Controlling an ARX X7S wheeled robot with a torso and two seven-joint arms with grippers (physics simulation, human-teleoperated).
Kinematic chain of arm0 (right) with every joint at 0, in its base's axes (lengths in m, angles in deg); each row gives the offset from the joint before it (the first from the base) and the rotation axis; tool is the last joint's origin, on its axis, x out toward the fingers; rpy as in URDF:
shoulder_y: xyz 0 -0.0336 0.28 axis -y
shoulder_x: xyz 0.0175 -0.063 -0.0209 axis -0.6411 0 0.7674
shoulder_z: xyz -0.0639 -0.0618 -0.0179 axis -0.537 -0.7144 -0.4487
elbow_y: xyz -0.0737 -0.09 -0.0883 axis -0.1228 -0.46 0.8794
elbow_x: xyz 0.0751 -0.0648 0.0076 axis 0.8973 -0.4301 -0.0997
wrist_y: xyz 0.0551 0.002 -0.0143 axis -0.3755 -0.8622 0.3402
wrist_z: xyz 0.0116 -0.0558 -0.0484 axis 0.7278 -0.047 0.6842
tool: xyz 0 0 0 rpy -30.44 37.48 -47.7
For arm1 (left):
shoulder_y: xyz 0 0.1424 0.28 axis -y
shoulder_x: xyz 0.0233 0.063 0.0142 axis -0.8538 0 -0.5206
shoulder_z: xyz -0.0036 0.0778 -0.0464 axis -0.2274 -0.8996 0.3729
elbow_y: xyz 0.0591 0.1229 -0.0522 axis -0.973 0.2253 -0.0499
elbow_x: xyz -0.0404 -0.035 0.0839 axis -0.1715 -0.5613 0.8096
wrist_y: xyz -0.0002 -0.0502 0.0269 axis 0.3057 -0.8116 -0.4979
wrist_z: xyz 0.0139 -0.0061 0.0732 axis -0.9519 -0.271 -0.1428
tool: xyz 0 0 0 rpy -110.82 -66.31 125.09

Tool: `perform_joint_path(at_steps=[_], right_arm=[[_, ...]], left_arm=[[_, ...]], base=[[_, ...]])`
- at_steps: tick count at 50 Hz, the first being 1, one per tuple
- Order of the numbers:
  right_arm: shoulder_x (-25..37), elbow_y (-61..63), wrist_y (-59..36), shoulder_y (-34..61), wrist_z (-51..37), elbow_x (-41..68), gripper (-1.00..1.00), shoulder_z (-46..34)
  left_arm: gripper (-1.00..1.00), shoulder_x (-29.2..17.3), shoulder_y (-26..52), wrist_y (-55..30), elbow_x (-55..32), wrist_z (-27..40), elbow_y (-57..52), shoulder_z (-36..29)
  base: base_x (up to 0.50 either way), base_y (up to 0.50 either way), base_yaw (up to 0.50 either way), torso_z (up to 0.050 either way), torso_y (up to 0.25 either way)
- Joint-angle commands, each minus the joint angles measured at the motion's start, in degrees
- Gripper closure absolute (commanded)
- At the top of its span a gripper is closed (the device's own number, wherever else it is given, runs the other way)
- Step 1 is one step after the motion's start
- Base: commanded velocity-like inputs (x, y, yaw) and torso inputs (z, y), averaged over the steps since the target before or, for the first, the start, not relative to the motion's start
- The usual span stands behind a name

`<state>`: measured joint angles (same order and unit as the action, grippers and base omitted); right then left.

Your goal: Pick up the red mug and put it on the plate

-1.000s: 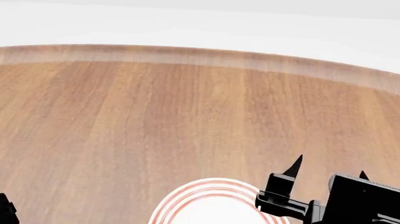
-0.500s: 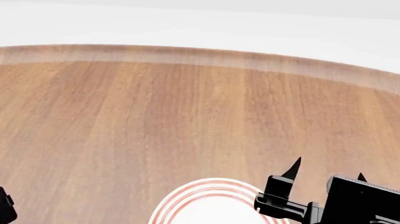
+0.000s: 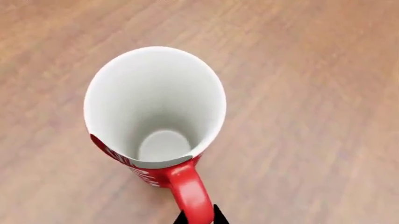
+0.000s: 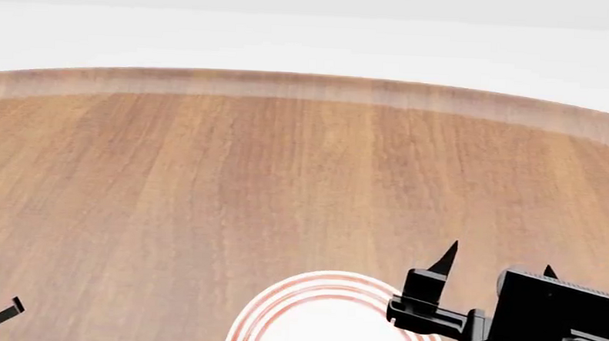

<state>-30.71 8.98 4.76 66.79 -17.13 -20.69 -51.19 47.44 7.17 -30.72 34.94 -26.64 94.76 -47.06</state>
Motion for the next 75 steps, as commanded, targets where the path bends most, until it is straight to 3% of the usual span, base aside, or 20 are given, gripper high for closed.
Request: perform_joint_path(at_steps=[1,11,17,35,52,62,75], right_arm=[[-1.0,0.2,-0.1,0.0,1.2,-0.5,-1.0,1.2],[-0.8,0.3,-0.1,0.1,1.0,-0.3,-1.0,1.1],[-0.7,0.6,-0.3,0.2,0.8,0.0,-1.0,1.0],[-0.5,1.1,-0.9,0.5,0.3,0.6,-1.0,0.8],[-0.3,0.8,-0.3,0.4,0.1,0.8,-1.0,0.6],[-0.1,1.0,-0.3,0.4,-0.1,1.0,-1.0,0.3],[0.0,1.0,-0.3,0.5,-0.3,1.2,-1.0,-0.1]], left_arm=[[1.0,0.8,0.2,0.2,1.4,-1.7,1.0,1.0],[1.0,0.9,-0.4,-0.7,1.4,-1.2,-1.4,0.3],[1.0,1.6,-1.9,-6.1,1.0,-2.4,-13.5,-4.8],[1.0,2.3,-1.5,-9.7,0.3,-9.5,-24.9,-16.2],[1.0,5.2,5.1,-3.7,2.5,-23.1,-19.0,-29.8],[1.0,6.4,9.9,-5.0,3.6,-32.4,-14.7,-39.1],[1.0,8.1,11.6,-2.5,5.3,-38.3,-12.3,-46.1]], base=[[0.0,0.0,0.0,0.0,0.0],[0.0,0.0,0.0,0.0,0.0],[0.0,0.0,0.0,0.0,0.0],[0.0,0.0,0.0,0.0,0.0],[0.0,0.0,0.0,0.0,0.0],[0.0,0.0,0.0,0.0,0.0],[0.0,0.0,0.0,0.0,0.0]])
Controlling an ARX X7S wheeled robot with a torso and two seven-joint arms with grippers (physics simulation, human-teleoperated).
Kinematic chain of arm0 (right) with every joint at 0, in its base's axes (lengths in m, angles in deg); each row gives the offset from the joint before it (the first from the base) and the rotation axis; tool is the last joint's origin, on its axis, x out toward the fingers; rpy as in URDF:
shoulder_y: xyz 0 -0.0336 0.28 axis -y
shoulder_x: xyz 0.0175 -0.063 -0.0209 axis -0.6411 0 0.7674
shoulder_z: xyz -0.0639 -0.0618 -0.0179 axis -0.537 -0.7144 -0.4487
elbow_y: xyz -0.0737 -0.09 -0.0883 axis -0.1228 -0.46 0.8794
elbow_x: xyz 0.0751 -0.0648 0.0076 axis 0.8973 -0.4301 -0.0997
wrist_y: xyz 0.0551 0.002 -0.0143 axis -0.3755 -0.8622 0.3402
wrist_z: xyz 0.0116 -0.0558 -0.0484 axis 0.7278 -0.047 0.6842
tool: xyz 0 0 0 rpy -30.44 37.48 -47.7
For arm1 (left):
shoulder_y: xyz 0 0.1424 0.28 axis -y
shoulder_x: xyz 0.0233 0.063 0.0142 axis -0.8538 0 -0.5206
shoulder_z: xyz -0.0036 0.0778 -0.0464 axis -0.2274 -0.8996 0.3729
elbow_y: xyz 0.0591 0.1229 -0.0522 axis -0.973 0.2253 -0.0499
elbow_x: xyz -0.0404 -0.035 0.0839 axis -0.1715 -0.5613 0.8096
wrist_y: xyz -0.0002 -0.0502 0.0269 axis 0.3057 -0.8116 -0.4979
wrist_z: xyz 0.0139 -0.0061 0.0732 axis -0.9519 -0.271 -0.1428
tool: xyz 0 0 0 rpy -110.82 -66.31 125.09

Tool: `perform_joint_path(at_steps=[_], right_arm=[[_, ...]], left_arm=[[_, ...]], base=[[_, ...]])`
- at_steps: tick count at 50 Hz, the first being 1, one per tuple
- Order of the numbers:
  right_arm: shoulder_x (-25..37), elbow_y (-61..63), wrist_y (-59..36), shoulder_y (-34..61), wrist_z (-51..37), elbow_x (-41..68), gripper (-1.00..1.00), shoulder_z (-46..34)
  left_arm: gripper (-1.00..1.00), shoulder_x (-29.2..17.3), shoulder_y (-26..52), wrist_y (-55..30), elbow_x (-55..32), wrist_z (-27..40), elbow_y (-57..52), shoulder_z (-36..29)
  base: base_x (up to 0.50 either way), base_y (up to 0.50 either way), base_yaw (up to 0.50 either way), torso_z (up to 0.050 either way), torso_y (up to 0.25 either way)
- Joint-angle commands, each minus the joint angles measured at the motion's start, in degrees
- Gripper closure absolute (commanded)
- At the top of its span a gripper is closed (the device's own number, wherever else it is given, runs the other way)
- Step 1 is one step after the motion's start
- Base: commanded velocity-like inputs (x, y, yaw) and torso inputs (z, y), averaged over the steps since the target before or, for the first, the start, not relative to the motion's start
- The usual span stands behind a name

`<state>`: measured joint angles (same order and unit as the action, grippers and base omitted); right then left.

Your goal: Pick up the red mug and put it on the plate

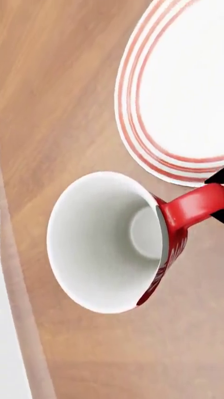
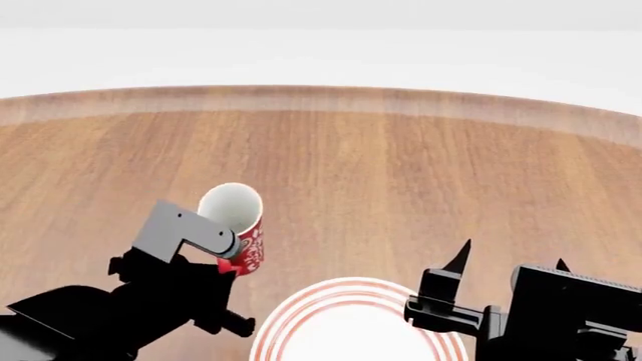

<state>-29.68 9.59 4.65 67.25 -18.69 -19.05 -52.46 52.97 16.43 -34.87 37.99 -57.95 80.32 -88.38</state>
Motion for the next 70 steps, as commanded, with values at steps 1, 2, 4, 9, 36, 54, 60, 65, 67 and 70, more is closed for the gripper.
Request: perform_joint_path(at_steps=[1,2,4,9,36,54,60,65,67,70], right_arm=[[-1.0,0.3,-0.2,0.0,1.2,-0.5,-1.0,1.2],[-1.0,0.5,-0.3,0.1,1.2,-0.4,-1.0,1.1],[-0.9,0.7,-0.5,0.1,1.1,-0.3,-1.0,1.3],[-0.8,0.8,-0.6,0.2,0.9,-0.1,-1.0,1.3],[-0.5,0.7,-0.1,0.0,0.6,0.3,-1.0,0.8],[-0.3,0.8,-0.2,0.2,0.3,0.8,-1.0,0.6],[-0.1,1.4,-0.3,0.0,0.1,1.1,-1.0,0.8],[-0.1,1.5,-0.2,0.0,0.1,1.2,-1.0,0.6],[-0.1,1.3,0.0,0.0,0.1,1.2,-1.0,0.6],[-0.1,1.1,0.1,-0.1,0.1,1.2,-1.0,0.6]], left_arm=[[1.0,2.5,2.3,1.7,2.2,-7.0,2.2,-4.8],[1.0,3.2,3.1,2.9,3.0,-8.5,3.8,-6.3],[1.0,3.7,3.6,3.9,3.1,-9.9,5.1,-7.2],[1.0,4.5,4.4,4.9,3.8,-12.0,7.0,-9.5],[1.0,7.8,6.1,8.2,2.7,-24.3,9.2,-18.3],[1.0,11.1,16.0,16.7,-16.9,-26.4,30.0,-33.6],[1.0,11.1,19.4,20.2,-31.0,-25.4,33.1,-49.6],[1.0,11.1,20.7,21.2,-37.2,-24.9,34.0,-55.7],[1.0,11.1,20.8,21.1,-38.1,-24.5,34.0,-57.1],[1.0,11.1,21.0,20.7,-38.7,-23.9,34.2,-58.0]], base=[[0.0,0.0,0.0,0.0,0.0],[0.0,0.0,0.0,0.0,0.0],[0.0,0.0,0.0,0.0,0.0],[0.0,0.0,0.0,0.0,0.0],[0.0,0.0,0.0,0.0,0.0],[0.0,0.0,0.0,0.0,0.0],[0.0,0.0,0.0,0.0,0.0],[0.0,0.0,0.0,0.0,0.002],[0.0,0.0,0.0,0.0,0.0],[0.0,0.0,0.0,0.0,0.0]])
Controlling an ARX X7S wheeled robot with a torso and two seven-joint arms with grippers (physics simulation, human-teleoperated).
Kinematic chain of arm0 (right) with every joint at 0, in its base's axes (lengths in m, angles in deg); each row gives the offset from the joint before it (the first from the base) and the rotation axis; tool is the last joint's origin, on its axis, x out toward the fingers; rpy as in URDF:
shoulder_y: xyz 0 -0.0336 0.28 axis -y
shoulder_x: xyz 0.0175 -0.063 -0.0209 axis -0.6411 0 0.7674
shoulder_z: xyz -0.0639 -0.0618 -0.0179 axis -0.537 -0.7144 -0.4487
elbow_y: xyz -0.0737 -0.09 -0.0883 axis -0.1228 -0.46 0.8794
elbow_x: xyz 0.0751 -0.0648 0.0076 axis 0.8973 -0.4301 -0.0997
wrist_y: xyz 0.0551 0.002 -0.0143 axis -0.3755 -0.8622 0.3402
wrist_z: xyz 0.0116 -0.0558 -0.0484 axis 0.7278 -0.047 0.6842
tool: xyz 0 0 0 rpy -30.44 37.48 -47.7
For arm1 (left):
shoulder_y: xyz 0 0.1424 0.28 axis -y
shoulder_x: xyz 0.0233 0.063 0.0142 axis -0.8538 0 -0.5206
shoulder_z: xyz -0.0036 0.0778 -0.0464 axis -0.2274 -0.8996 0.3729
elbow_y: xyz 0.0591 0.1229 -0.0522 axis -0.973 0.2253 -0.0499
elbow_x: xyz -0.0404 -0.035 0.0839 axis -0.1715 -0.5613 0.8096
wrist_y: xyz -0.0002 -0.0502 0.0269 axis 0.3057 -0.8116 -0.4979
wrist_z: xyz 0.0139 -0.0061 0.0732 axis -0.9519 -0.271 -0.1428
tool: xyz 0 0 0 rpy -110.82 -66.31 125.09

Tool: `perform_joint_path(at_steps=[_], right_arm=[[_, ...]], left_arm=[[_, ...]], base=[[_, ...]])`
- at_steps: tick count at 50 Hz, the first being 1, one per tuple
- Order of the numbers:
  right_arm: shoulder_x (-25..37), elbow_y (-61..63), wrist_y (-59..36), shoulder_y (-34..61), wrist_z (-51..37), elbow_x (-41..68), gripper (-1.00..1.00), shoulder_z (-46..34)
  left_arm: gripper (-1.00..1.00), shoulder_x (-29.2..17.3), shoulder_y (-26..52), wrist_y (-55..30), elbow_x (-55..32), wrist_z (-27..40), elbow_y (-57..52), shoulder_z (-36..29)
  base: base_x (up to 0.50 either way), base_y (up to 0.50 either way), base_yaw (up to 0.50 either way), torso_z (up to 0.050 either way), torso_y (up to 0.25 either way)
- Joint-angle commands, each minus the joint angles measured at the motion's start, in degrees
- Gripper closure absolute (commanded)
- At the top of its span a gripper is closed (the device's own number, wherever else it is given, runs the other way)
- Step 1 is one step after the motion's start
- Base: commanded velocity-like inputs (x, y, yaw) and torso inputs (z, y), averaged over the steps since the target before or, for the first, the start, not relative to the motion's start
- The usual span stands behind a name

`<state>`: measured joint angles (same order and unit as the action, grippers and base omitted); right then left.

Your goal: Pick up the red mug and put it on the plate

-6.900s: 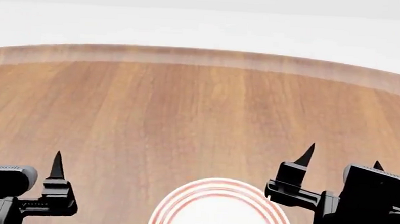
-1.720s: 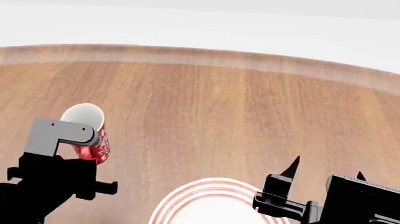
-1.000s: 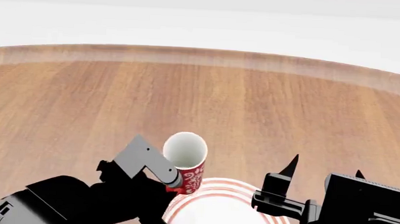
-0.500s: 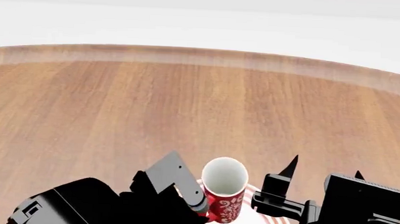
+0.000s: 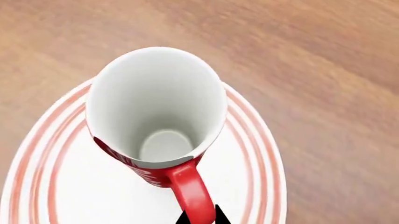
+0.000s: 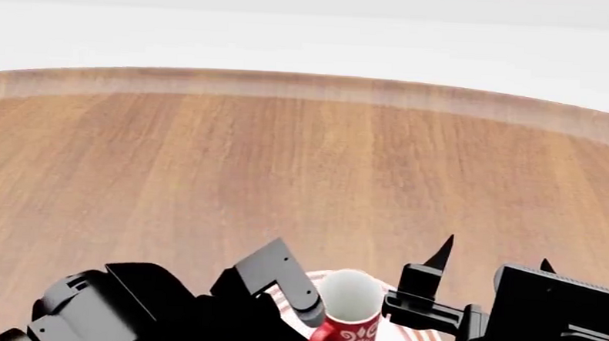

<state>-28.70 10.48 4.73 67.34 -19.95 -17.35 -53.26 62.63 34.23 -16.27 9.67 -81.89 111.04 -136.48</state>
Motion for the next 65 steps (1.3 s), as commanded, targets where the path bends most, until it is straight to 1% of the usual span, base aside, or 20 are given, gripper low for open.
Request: perform_joint_path(at_steps=[1,18,41,42,62,65], right_arm=[[-1.0,0.3,0.0,-0.2,1.3,-0.4,-1.0,1.3],[-1.0,0.2,0.4,-0.2,1.2,-0.2,-1.0,0.9],[-0.6,0.3,0.5,-0.3,0.9,0.2,-1.0,0.4],[-0.6,0.3,0.5,-0.2,0.9,0.2,-1.0,0.3],[-0.3,0.7,0.3,-0.1,0.4,0.7,-1.0,0.3],[-0.3,0.5,0.6,-0.2,0.4,0.7,-1.0,0.4]], left_arm=[[1.0,1.5,3.3,2.1,-10.5,0.1,3.5,-10.0],[1.0,1.5,2.4,-1.6,-8.4,-2.3,3.1,-10.3],[1.0,1.5,2.1,-2.3,-9.2,-2.6,3.9,-10.2],[-1.0,1.5,2.1,-2.4,-9.2,-2.5,3.8,-10.2],[-1.0,1.5,2.2,-3.3,-8.6,-2.5,3.3,-10.2],[-1.0,1.5,2.4,-3.5,-8.5,-3.4,2.7,-10.4]], base=[[0.0,0.0,0.0,0.0,0.0],[0.0,0.0,0.0,0.0,0.0],[0.0,0.0,0.0,0.0,0.0],[0.0,0.0,0.0,0.0,0.0],[0.0,0.0,0.0,0.0,0.0],[0.0,0.0,0.0,0.0,0.0]])
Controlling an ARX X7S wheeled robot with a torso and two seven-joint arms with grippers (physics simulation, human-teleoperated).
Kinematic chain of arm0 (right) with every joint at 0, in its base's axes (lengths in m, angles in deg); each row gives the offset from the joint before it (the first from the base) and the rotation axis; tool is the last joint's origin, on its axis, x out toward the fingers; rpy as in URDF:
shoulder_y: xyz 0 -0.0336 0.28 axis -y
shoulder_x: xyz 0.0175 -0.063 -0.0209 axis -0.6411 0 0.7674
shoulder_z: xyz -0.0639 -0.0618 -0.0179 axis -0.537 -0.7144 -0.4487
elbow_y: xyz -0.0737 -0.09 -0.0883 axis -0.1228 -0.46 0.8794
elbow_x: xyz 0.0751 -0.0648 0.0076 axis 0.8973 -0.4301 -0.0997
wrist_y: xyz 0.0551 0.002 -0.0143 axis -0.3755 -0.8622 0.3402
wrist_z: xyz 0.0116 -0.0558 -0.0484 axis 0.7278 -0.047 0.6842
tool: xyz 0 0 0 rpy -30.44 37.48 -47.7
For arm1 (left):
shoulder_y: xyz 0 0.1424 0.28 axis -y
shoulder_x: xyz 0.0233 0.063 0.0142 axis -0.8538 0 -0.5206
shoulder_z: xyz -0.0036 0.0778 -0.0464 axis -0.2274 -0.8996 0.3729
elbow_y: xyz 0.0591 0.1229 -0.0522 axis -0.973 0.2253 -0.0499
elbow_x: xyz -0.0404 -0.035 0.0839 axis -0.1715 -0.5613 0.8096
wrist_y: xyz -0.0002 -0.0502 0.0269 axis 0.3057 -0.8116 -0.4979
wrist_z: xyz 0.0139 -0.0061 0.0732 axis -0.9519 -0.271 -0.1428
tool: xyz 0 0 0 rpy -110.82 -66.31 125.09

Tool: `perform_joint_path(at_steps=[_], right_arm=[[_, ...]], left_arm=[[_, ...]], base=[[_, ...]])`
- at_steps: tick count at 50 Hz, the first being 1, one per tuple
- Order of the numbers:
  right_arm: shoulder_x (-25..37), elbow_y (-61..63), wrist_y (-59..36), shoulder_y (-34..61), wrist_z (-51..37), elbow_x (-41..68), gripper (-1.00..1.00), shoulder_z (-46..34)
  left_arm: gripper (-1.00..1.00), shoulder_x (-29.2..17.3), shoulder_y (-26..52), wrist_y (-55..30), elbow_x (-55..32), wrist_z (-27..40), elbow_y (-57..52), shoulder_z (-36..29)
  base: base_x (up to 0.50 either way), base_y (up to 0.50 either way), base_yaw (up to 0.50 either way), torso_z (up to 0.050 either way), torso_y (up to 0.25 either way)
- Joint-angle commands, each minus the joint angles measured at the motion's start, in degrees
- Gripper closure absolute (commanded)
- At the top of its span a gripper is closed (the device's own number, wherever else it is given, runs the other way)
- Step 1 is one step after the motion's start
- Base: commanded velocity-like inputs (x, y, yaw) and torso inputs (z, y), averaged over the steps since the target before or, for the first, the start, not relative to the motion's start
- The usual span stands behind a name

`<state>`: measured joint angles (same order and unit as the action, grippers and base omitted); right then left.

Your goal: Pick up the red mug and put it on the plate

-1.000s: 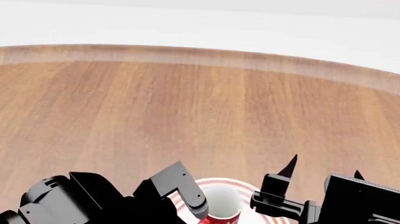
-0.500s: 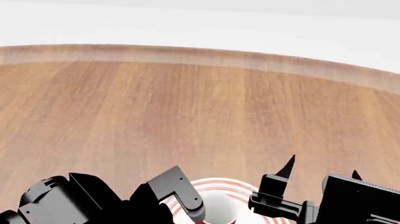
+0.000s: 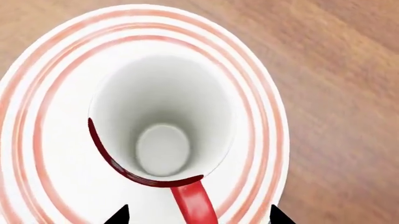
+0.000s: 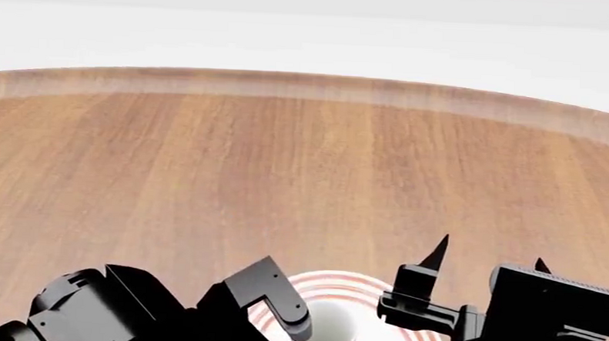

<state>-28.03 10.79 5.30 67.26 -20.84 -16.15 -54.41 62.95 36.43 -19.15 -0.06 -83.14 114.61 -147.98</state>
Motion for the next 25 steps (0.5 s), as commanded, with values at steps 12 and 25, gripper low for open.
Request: perform_joint_path(at_steps=[12,25], right_arm=[[-0.9,0.4,-0.2,0.1,0.9,-0.7,-1.0,0.7],[-1.0,0.3,-0.3,0.3,0.7,-0.6,-1.0,0.1]], left_arm=[[-1.0,-16.2,3.6,-13.5,-7.5,18.1,-37.3,4.1],[-1.0,-24.4,6.3,-18.3,-14.5,28.7,-54.6,7.7]], base=[[0.0,0.0,0.0,0.0,0.0],[0.0,0.0,0.0,0.0,0.0]])
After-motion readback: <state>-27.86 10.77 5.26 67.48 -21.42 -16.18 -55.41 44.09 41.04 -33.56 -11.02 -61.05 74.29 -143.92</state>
